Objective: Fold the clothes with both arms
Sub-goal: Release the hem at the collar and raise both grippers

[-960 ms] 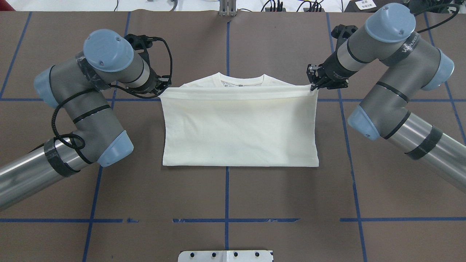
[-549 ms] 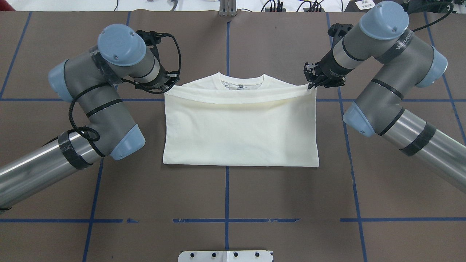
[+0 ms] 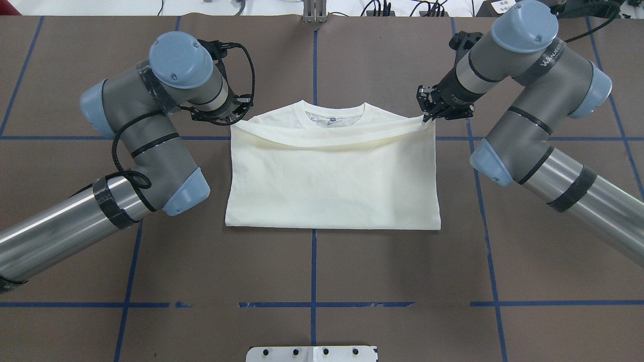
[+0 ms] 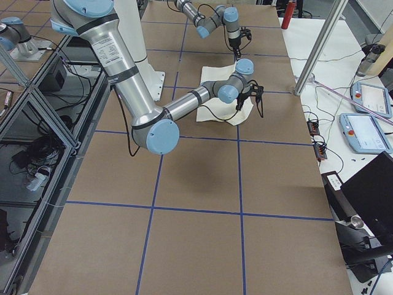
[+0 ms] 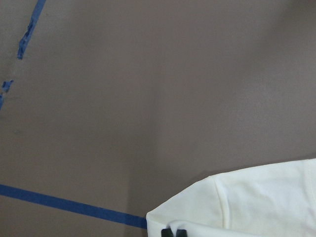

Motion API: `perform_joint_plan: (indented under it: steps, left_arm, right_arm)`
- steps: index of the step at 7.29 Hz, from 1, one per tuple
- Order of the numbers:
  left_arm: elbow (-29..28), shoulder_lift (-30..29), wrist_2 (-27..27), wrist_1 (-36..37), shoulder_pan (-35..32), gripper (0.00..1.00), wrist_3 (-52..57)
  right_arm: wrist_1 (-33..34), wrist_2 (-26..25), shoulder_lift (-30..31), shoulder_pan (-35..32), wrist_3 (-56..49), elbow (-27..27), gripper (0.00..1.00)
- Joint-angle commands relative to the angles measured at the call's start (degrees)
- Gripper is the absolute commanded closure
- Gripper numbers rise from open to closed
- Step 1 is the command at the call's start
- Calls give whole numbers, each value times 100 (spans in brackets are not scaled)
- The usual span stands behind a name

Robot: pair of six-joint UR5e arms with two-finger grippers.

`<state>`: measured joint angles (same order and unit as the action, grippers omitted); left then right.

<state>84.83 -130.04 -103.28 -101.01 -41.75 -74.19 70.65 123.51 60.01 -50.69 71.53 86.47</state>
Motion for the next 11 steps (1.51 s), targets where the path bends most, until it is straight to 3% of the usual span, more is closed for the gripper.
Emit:
perform_joint_plan:
  steps: [1, 3, 5, 7, 9, 10, 11]
  left_arm:
    - [103, -22, 10, 72, 0, 0, -17]
    - [427, 48, -16, 134, -9, 0, -25]
    - [630, 171, -17, 152, -17, 0, -60]
    - [692, 224, -17, 152, -17, 0, -60]
    - [701, 224, -17, 152, -9, 0, -60]
    - [701, 224, -17, 143, -17, 0, -60]
    - [701, 224, -17, 143, -9, 0, -69]
  right_arm:
    - [-7, 15, 176, 32, -201, 368, 0]
    - [-7, -37, 789, 383, -26, 1088, 0]
    - [2, -281, 1930, 952, 185, 2194, 0]
    - [10, -1131, 1936, 1786, 493, 2208, 0]
    - [2, -1259, 1909, 1957, 494, 1972, 2]
    - [2, -1259, 1900, 1984, 494, 1918, 14]
    - [2, -1259, 1900, 1975, 494, 1918, 14]
